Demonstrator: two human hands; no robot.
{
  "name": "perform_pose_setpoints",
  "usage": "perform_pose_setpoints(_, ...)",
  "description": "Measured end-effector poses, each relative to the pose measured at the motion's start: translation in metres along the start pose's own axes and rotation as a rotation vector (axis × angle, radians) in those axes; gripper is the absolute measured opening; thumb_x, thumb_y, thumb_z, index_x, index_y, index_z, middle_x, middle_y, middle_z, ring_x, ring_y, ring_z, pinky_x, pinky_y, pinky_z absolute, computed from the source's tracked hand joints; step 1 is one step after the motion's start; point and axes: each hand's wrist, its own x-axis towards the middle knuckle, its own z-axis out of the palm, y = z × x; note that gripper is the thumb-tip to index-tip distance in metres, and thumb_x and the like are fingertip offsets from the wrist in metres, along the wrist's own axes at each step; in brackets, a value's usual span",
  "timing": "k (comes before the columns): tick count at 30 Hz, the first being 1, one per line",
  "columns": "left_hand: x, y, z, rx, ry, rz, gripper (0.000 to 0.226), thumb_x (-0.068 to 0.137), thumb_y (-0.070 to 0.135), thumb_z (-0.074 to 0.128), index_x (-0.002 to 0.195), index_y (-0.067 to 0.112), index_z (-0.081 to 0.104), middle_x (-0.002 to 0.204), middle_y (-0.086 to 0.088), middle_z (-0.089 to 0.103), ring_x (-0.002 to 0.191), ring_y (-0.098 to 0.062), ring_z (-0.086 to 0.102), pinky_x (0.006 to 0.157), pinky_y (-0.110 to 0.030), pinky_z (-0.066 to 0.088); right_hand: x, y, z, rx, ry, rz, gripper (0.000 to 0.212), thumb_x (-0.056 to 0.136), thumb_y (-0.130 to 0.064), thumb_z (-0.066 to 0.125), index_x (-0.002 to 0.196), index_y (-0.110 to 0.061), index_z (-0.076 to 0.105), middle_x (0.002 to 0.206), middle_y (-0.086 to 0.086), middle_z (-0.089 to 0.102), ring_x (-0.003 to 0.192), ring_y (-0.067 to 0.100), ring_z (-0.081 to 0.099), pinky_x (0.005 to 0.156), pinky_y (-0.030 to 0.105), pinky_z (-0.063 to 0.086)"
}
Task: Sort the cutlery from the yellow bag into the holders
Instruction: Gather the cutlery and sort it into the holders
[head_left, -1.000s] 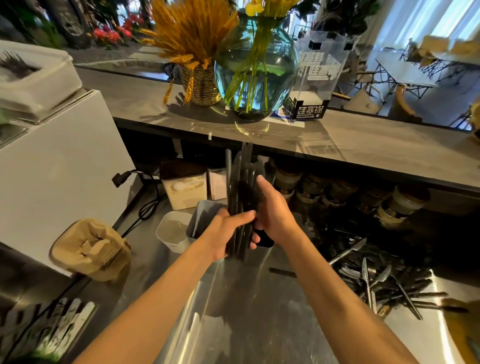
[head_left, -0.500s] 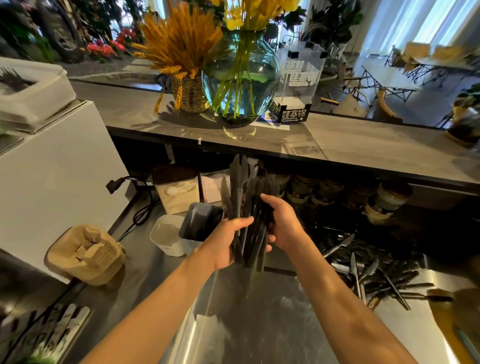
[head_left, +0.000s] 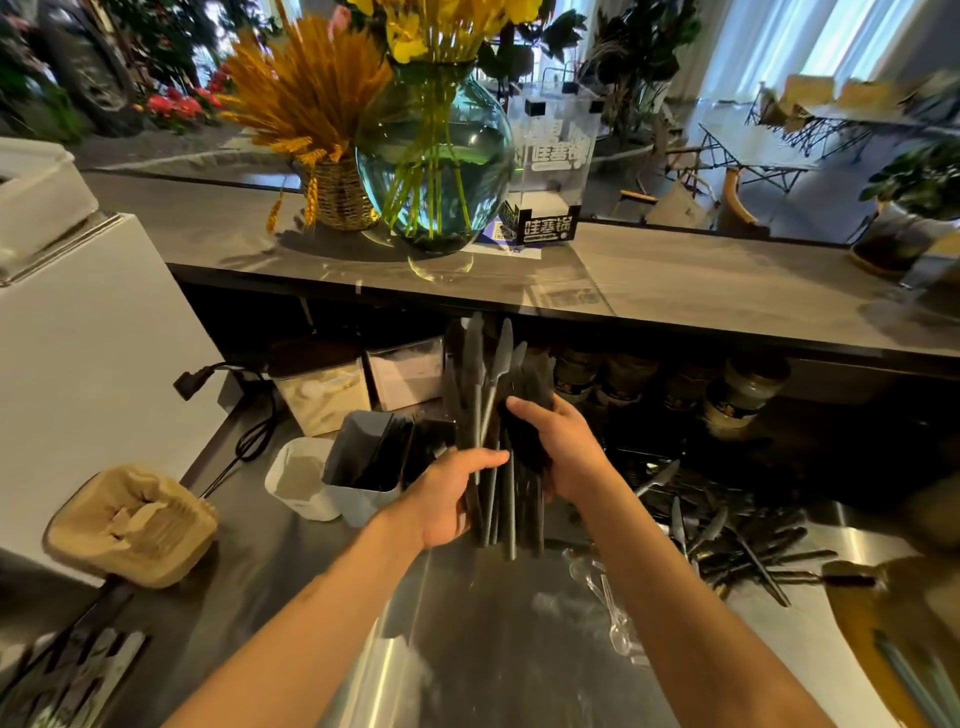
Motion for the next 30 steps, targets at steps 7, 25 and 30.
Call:
perform_pose_setpoints(7,0.012,-0.001,0.015,0.146,0.064,0.025,0.022,0.089,0.008,0.071,0.105,0.013,0.056,0.105,-0.017,0.069,0.1,-0.032,0.069,0.098,-0.052,0.052,0.007,-0.002,-0.012,0.008,0.061,-0.009,0.021,0.103,-0.021,0.052,0.112,-0.01,0.068,0.103,0.012,0.076,0.096,0.027,0.074,0.086,0.041,0.057)
perform_pose_setpoints(25,0.034,-0.006,0.006,-0.06,0.139,0.024,0.034,0.089,0.014,0.067,0.123,0.01,0.066,0.11,-0.018,0.072,0.099,-0.034,0.072,0.083,-0.047,0.058,0.02,0.006,-0.028,0.249,0.075,0.191,0.043,0.101,-0.033,0.049,0.128,-0.003,0.065,0.128,0.022,0.065,0.114,0.037,0.066,0.101,0.05,0.051)
perform_pose_setpoints(30,0.029,0.0,0.002,-0.028,0.079,-0.044,0.023,0.093,0.012,0.06,0.111,0.003,0.07,0.086,-0.014,0.073,0.077,-0.028,0.073,0.067,-0.037,0.058,0.02,0.005,-0.027,0.234,0.086,0.186,0.038,0.102,-0.035,0.05,0.116,-0.005,0.069,0.105,0.014,0.074,0.093,0.028,0.073,0.082,0.042,0.056)
